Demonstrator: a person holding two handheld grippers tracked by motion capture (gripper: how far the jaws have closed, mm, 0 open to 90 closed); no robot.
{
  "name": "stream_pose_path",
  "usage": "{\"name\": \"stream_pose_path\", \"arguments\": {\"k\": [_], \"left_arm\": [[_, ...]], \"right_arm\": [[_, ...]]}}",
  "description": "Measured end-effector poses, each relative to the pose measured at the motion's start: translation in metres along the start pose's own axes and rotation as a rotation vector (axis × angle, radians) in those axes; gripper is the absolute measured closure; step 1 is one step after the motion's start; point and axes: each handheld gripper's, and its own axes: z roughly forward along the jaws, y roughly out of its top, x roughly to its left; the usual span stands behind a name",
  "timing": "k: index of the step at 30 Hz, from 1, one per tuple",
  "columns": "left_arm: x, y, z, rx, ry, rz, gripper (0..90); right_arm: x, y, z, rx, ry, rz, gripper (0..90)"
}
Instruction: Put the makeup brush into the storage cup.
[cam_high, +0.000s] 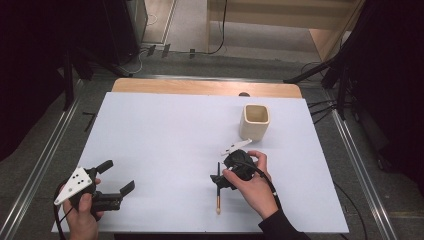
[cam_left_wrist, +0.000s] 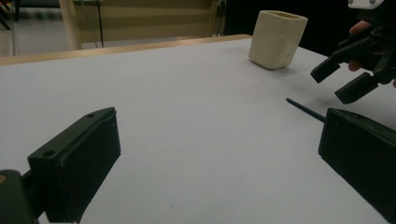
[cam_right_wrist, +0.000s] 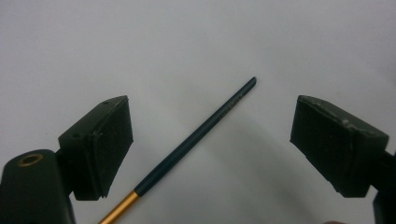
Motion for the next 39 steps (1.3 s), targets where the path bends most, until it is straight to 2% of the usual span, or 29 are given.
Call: {"name": "stream_pose_path", "arguments": {"k": [7, 14, 18, 21, 23, 32, 35, 37, 38, 39], "left_arm": [[0.0, 0.0, 0.001, 0.003, -0.002, 0.001, 0.0], [0.0, 0.0, 0.001, 0.008, -0.003, 0.004, 0.0], [0.0, 0.0, 0.002, 0.009, -0.002, 0.004, 0.0], [0.0, 0.0, 0.002, 0.01, -0.002, 0.003, 0.0], [0.0, 0.0, 0.002, 0.011, -0.002, 0.003, 0.0], [0.0, 0.0, 0.002, 0.015, -0.003, 0.005, 0.0], [0.0, 0.0, 0.002, 0.016, -0.003, 0.003, 0.0], [0.0, 0.0, 0.002, 0.017, -0.003, 0.003, 0.0], [0.0, 0.0, 0.002, 0.019, -0.002, 0.004, 0.0], [0.0, 0.0, 0.003, 0.02, -0.002, 0.004, 0.0]], "right_arm": [[0.003, -0.006, 0.005, 0.078, 0.027, -0.008, 13.9], [0.008, -0.008, 0.009, 0.129, 0.03, -0.014, 14.8], [0.013, -0.007, 0.011, 0.144, 0.012, -0.034, 16.0], [0.016, -0.007, 0.013, 0.163, -0.009, -0.028, 22.6], [0.017, -0.007, 0.015, 0.18, -0.02, -0.022, 23.8], [0.023, -0.008, 0.019, 0.202, -0.026, -0.061, 34.4], [0.023, -0.008, 0.019, 0.203, -0.038, -0.054, 37.7], [0.023, -0.009, 0.019, 0.2, -0.051, -0.063, 41.9], [0.024, -0.01, 0.019, 0.2, -0.07, -0.074, 47.2], [0.024, -0.01, 0.019, 0.2, -0.07, -0.074, 47.2]]}}
